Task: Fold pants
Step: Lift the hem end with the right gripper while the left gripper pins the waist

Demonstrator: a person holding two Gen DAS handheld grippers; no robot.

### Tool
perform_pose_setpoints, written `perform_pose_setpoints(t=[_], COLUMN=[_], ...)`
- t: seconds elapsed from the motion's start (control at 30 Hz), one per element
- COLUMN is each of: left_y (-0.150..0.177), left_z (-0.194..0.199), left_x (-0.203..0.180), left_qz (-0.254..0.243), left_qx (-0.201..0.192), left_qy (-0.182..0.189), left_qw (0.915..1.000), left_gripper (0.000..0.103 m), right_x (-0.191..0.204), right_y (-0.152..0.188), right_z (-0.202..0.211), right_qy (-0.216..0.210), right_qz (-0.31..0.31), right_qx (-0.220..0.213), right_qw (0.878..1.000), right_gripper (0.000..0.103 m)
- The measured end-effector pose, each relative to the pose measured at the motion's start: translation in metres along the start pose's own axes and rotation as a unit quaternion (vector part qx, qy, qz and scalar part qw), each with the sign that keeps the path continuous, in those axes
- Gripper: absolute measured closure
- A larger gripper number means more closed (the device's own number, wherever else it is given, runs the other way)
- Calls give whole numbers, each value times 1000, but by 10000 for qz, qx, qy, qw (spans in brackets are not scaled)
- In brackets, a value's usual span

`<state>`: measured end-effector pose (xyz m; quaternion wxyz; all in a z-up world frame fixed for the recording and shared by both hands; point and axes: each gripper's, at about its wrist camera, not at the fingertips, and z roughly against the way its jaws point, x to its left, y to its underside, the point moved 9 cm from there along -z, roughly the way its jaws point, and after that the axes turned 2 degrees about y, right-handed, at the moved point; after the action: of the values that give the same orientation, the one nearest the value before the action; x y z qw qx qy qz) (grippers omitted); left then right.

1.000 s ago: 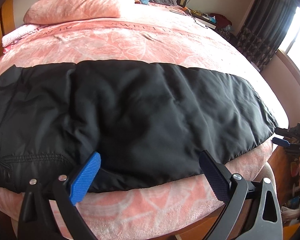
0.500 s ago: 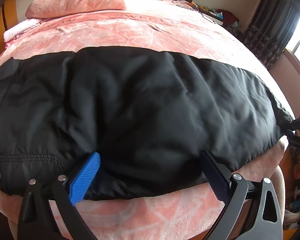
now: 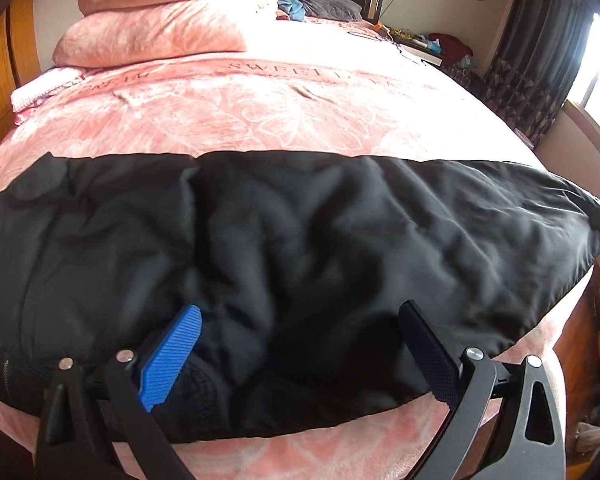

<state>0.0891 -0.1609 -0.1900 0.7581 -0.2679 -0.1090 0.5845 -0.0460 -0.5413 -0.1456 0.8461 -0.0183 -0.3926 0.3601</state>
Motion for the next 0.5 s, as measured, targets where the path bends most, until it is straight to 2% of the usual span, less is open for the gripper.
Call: perform_pose_setpoints(t=[0.07,0.13,0.23,0.3,0.4,0.5], left_y=[8,11,10,7,7,8], left_z=[-18,-26,-24,-18,-4,15], left_x=[2,0,1,4,14,29], left_qz=[-38,-256,-220,-36,287,538], left_qx=[260,184,189,196,179,7], left_qy=[-70,-210,-160,27,224,289], left_qw=[9996,9993,9995,9998,9992,9981], left_gripper=[3,3,3,4,4,4], right_x=[-28,-53,-55,-40,3,62], right_y=[8,22,27,22,15,20], right_z=[-23,-43,-44,-32,-10,6], right_qy=[441,798,798,779,759,757], right_qz=[-58,-174,-191,0,570,1410], right_qx=[285,545,497,329,12,-263], right_qw=[9986,9952,9954,9964,9955,9868], right_gripper=[95,95,95,95,95,95])
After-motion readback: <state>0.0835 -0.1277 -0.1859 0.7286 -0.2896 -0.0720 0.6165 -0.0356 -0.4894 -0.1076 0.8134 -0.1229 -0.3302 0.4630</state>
